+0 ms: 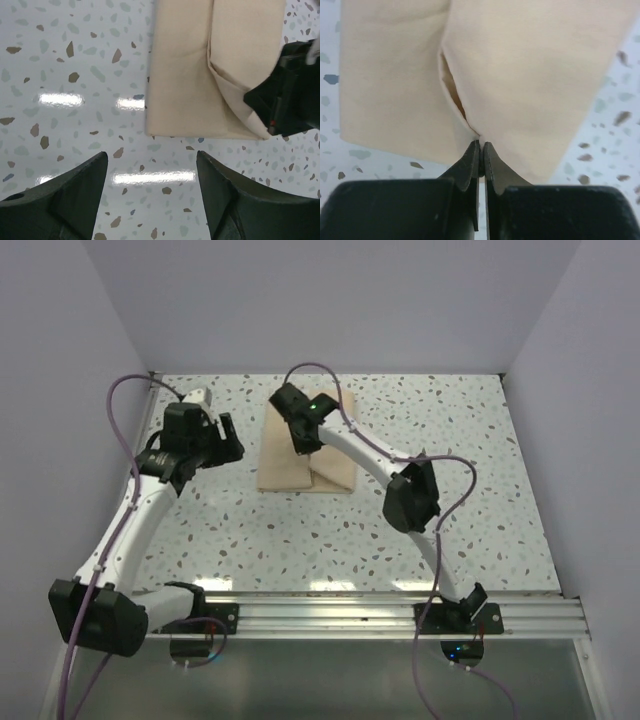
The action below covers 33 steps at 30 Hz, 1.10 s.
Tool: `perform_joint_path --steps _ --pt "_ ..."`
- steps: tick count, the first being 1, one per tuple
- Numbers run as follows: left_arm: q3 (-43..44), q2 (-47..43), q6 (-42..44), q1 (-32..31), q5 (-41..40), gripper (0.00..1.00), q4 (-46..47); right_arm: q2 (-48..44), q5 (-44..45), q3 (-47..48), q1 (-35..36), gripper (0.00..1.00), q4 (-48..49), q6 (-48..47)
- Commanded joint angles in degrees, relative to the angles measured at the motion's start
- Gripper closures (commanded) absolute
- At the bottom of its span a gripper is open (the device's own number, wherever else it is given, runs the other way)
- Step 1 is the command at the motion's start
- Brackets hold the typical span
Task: Open and lay out the surgical kit
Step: Open the surgical kit at the center of the board.
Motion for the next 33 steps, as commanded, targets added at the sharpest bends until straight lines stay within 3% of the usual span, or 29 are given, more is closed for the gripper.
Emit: perform_joint_path --steps 1,7,11,12,13,16,27,30,31,33 --pt "7.38 6.23 1.77 -5.51 -4.61 0.25 3.51 -17.15 6.83 -6.41 -5.8 1.0 0.55 1.87" --pt "12.92 18.54 2.73 -13.78 -6.46 0.27 5.71 -31.12 11.31 -27.42 -12.66 1.0 2.76 3.11" --pt "14.77 26.73 4.84 -20.37 -10.41 0.27 5.8 -35.72 13.17 -39.98 -15.47 1.0 2.67 4.42" --pt "15.73 28.4 5.02 -22.64 -11.9 0.27 5.54 -36.16 12.99 -41.23 -15.91 0.9 2.41 4.43" --pt "16.35 31.81 5.02 -23.71 -12.87 0.27 4.93 -36.6 13.51 -42.2 -16.27 0.47 1.37 4.6" --pt "18.72 37.88 4.23 -26.7 -15.24 0.27 3.26 -36.43 16.66 -43.71 -18.46 0.06 -1.53 5.74" --pt "25.67 51.34 5.02 -29.43 -21.31 0.3 -0.7 -35.99 15.98 -38.18 -22.33 0.05 -2.42 3.9" --pt "27.07 53.63 5.72 -29.52 -21.32 0.41 -0.53 -35.02 15.54 -36.15 -22.42 0.05 -2.95 4.07" --pt "27.42 54.07 5.9 -29.43 -21.23 0.56 -0.44 -34.67 15.28 -35.63 -22.33 0.05 -2.95 4.07" --pt "29.27 54.69 6.6 -29.52 -21.05 0.72 -0.61 -34.23 15.1 -35.01 -22.42 0.06 -2.78 3.72"
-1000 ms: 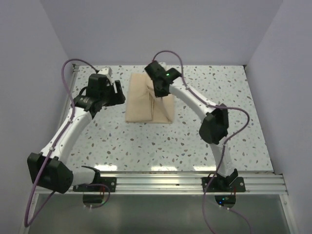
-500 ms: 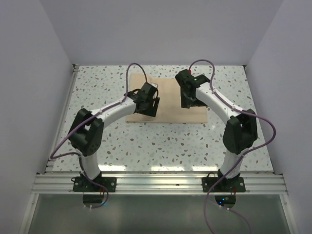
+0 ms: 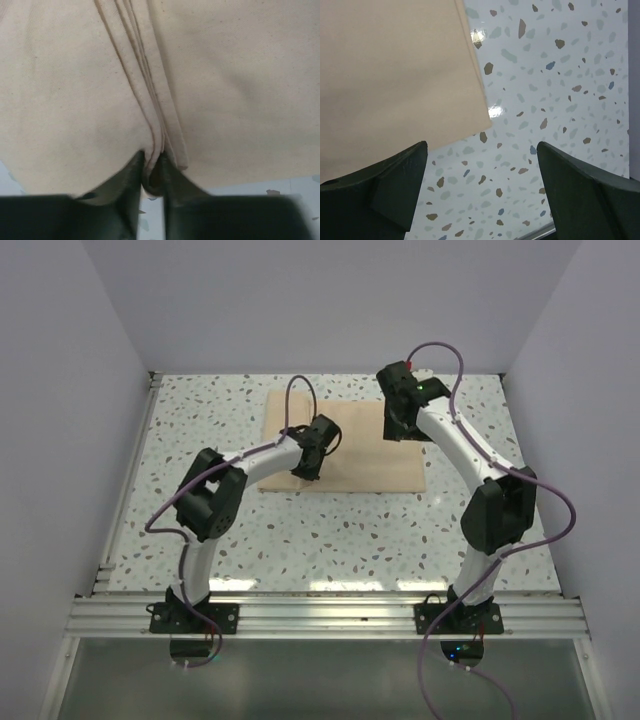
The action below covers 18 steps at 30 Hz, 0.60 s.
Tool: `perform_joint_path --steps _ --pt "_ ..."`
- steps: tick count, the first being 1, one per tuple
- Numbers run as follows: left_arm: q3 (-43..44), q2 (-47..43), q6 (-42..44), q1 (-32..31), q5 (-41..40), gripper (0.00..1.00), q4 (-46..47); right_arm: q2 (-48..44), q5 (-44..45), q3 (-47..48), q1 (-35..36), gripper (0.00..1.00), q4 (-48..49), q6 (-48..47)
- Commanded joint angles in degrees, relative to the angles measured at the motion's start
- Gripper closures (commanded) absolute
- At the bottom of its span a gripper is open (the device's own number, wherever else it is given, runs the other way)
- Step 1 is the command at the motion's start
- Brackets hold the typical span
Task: Open and lay out the surgical kit
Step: Open the surgical kit at the center of the board.
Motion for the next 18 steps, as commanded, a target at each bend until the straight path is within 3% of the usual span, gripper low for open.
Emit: perform_joint_path --steps 1,2,7,10,14,17,18 --pt "4.13 0.9 2.3 -0.08 -2.5 0.92 -1.4 1.68 0.82 3.11 0.11 0.06 -1.07 -0.28" --pt "5.88 0.64 2.21 -0.08 -3.02 1.0 -2.1 2.03 0.91 4.07 0.11 0.06 -1.16 -0.63" --pt "7.75 -8.31 -1.38 2.11 -12.94 1.0 -7.98 5.28 0.04 9.43 -0.32 0.06 -1.25 -1.59" --pt "3.89 -17.35 -6.57 9.39 -11.73 1.0 -9.14 8.62 -5.4 13.9 -1.03 0.06 -0.11 -2.47" --pt "-7.77 -27.65 -9.3 22.03 -9.79 0.97 -6.86 13.19 -11.29 20.07 -1.82 0.06 1.04 -2.83" --pt "-14.83 -31.52 -9.13 27.32 -10.94 0.33 -5.54 16.62 -14.11 24.02 -2.79 0.06 1.74 -2.56" --pt "-16.15 -31.79 -9.21 28.21 -10.06 0.01 -5.54 18.37 -14.98 24.9 -3.14 0.06 1.92 -2.48"
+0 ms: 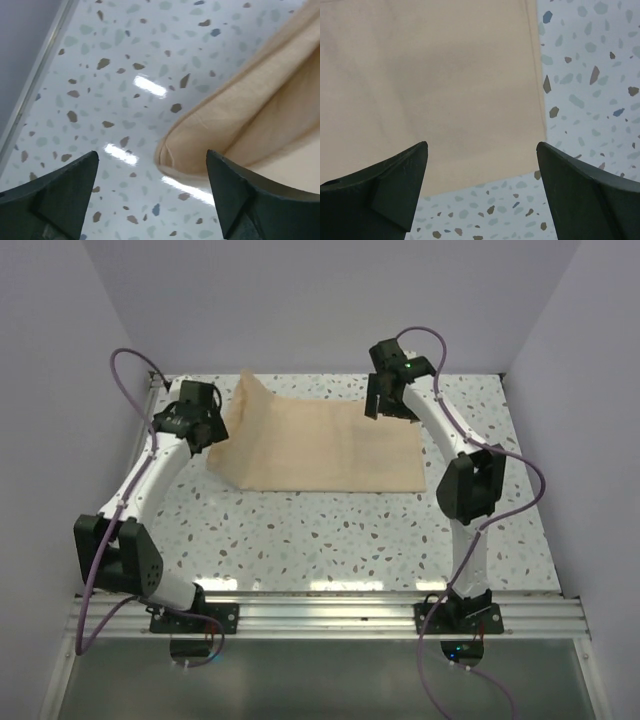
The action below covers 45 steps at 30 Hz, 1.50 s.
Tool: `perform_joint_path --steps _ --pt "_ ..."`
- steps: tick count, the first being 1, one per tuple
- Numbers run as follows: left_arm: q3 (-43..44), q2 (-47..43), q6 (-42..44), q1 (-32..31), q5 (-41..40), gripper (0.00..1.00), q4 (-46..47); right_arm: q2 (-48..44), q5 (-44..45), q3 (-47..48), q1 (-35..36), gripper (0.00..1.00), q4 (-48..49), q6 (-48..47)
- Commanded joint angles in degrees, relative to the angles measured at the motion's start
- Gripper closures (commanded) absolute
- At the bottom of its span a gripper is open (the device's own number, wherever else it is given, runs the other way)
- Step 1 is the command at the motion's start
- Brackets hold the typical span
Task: Open and lay out the surgical kit
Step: Open the surgical kit at the center of the board.
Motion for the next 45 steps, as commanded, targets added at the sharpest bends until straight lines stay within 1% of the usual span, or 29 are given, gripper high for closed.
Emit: perform_joint_path --steps 1,5,8,10,11,16,17,19,24,29,33,45 --pt "-6.69 -0.21 -2.07 1.97 0.22 0.0 -0.95 3.3 -5.0 6.19 -2.17 0.06 1.24 -0.31" --pt "-10.73 -0.82 -4.08 2.94 2.15 0.0 -2.18 7.34 -7.99 9.11 -5.69 0.06 2.47 1.09" --pt "-12.94 -2.93 -4.79 2.94 5.05 0.0 -1.74 10.77 -10.19 12.18 -9.12 0.08 3.17 1.8" --pt "-14.34 -4.25 -5.14 2.94 6.37 0.0 -2.35 13.4 -11.68 14.55 -11.4 0.12 3.7 2.24" --pt "-14.87 -5.3 -5.32 2.94 6.55 0.0 -2.53 14.29 -12.29 15.52 -12.02 0.16 3.96 2.24" --pt "-18.38 -8.47 -6.02 2.94 7.07 0.02 -4.55 19.91 -15.02 21.32 -15.27 0.24 7.21 3.38" --pt "-18.83 -9.34 -6.11 2.94 7.25 0.02 -4.9 21.49 -16.24 21.76 -15.63 0.27 8.17 3.47" --pt "-19.7 -10.4 -6.55 2.94 7.25 0.02 -5.69 23.07 -17.3 23.26 -16.07 0.29 10.46 4.34" --pt "-19.89 -11.9 -7.52 2.94 6.9 0.04 -8.06 26.51 -20.99 23.61 -16.24 0.34 16.43 6.19" --pt "-19.89 -12.95 -7.78 2.94 5.67 0.04 -9.47 29.41 -20.48 25.28 -16.33 0.36 18.38 7.25" --pt "-19.89 -13.83 -7.69 2.94 4.79 0.04 -10.96 31.34 -17.67 25.37 -16.68 0.36 19.08 7.25" --pt "-19.89 -14.36 -7.25 2.94 3.3 0.04 -12.11 31.26 -13.09 25.29 -17.56 0.37 18.9 5.84"
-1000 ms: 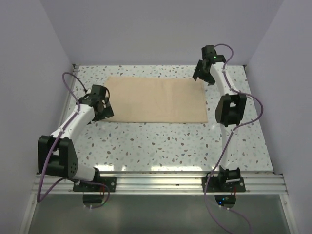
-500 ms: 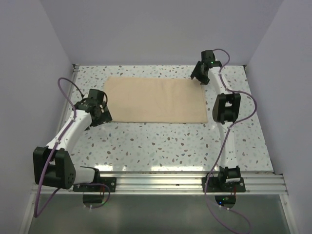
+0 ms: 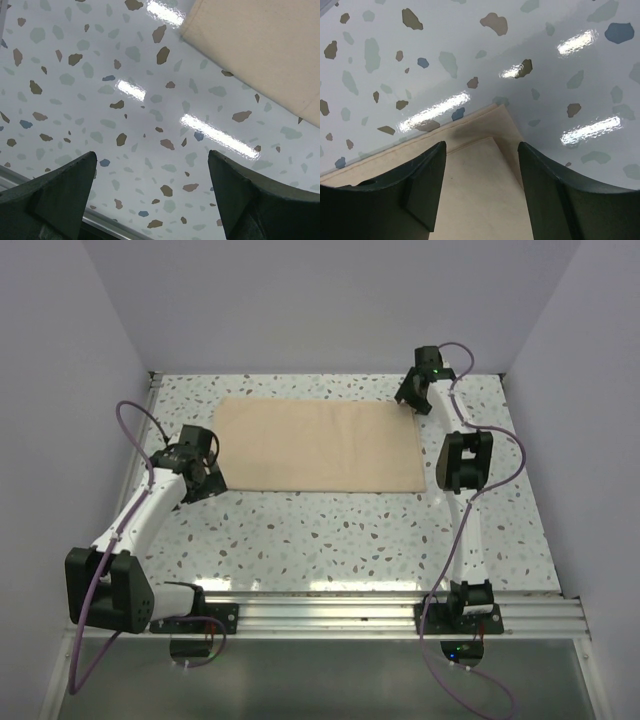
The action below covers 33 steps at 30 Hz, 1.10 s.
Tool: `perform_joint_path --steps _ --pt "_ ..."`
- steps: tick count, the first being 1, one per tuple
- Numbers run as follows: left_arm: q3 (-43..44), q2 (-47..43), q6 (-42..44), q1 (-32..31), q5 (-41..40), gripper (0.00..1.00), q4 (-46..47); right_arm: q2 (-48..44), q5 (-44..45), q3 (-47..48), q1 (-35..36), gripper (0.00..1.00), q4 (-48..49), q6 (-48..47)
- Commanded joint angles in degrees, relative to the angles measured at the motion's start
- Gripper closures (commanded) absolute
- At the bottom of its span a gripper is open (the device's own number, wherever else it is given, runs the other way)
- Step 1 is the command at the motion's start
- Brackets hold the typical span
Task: Open and lay out the surgical kit
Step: Open the surgical kit at the center of the board.
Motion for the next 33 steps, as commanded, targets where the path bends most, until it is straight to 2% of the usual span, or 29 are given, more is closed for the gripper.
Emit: perform_joint_path --steps 1,14,24,26,29,30,32,33 --pt "0.09 -1.27 -0.83 -0.03 -1.49 0.03 -1.05 -0.72 2.67 2.01 -0.65 0.37 0.98 -0.74" --pt "-0.96 -0.91 -1.35 -0.12 -0.79 0.04 -0.52 -0.19 -0.67 0.86 0.49 0.45 2.13 0.41" --pt "-2.19 -2.5 -1.35 -0.03 -1.31 0.03 -0.7 -0.81 0.03 -0.89 2.34 0.46 1.16 -0.03" --pt "-2.54 -3.2 -1.35 -0.12 -1.49 0.04 -0.87 -1.24 0.12 -1.59 2.52 0.5 1.07 -0.12" --pt "-2.9 -3.9 -1.09 -0.03 -1.66 0.04 -1.05 -1.86 0.82 -2.82 2.52 0.63 0.72 -0.38" --pt "-2.98 -4.17 -1.09 -0.03 -1.67 0.04 -1.05 -2.04 1.25 -3.09 2.52 0.71 0.55 -0.65" --pt "-3.07 -4.52 -1.0 -0.03 -1.67 0.04 -1.23 -2.21 1.78 -3.96 2.6 0.8 -0.24 -1.0" --pt "-3.16 -4.61 -1.0 -0.03 -1.58 0.04 -1.23 -2.65 1.79 -4.23 2.52 0.91 -0.51 -1.26"
